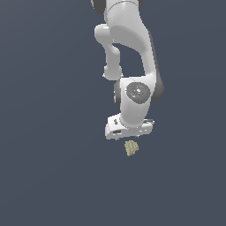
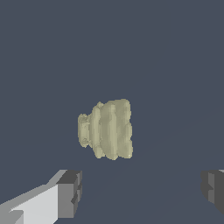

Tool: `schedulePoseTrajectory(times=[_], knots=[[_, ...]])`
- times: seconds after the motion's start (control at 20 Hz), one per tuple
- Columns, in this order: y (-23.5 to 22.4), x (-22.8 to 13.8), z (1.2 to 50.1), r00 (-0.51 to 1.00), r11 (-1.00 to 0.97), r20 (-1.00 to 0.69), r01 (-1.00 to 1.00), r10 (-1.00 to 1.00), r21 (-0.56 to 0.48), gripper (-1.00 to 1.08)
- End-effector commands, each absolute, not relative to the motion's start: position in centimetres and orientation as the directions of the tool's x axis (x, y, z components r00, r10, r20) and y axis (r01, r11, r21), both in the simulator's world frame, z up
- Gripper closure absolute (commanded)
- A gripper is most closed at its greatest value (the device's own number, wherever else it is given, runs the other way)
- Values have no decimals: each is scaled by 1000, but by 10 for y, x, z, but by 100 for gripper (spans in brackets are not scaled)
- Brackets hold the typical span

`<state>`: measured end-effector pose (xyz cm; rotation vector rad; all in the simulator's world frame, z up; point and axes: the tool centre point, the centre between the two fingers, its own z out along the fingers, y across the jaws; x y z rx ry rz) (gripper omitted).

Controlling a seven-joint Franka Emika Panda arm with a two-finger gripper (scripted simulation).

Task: Pick up the object and move it to a goal position.

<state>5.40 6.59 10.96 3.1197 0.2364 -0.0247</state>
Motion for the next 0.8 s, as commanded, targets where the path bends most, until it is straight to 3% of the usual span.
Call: schedulePoseTrajectory(times=[0.0,0.75], knots=[[78,62,104,985,-985,-10,171,171,8,-92],[99,74,87,979,-979,-1,203,203,0,-92]])
